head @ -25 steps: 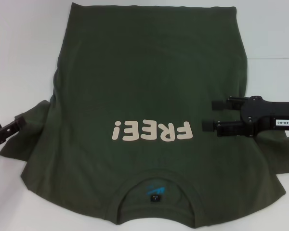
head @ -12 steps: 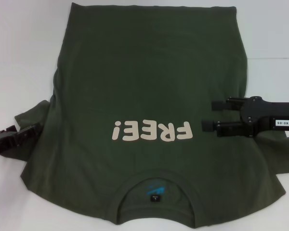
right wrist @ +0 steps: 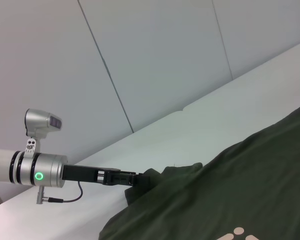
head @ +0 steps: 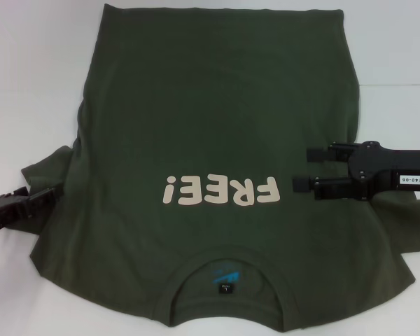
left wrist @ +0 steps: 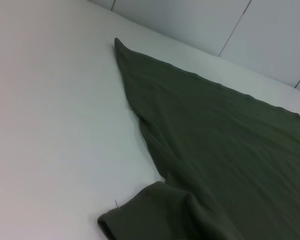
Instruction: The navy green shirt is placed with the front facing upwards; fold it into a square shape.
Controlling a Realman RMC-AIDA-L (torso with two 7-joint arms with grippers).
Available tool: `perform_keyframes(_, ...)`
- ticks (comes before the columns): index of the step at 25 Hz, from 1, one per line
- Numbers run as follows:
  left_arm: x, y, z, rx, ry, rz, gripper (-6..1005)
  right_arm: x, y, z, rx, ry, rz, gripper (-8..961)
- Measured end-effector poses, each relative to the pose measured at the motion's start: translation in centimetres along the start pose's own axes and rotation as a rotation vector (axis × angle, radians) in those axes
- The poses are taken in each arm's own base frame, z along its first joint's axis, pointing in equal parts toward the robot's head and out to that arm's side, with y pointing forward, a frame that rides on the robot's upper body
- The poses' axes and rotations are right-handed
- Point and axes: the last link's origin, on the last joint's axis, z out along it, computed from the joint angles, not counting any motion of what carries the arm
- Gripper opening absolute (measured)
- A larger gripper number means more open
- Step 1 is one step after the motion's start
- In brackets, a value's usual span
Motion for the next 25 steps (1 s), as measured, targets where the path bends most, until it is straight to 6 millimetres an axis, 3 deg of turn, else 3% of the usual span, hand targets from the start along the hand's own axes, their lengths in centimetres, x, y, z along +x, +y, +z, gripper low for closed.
perform_keyframes(5, -0.01, -0.25, -0.01, 0.016, -0.006, 0.001, 905, 0.02, 0.02, -0.01, -0.001, 0.000, 0.001, 926)
perform_keyframes(10, 0.10, -0.50, 0.09, 0.036, -0.025, 0.003, 751, 0.07, 0.09, -0.04, -0.005, 0.000, 0.002, 926)
perform_keyframes(20, 0.33, -0.55, 0.06, 0.039, -0.023, 0.005, 302, 0.30, 0.14, -0.14, -0.003, -0.004, 0.009, 927)
perform_keyframes(25, 0.51, -0.67, 0.08, 0.046, -0.022, 0.011, 135, 0.26, 0.15, -0.17, -0.003, -0.010, 0.009, 927)
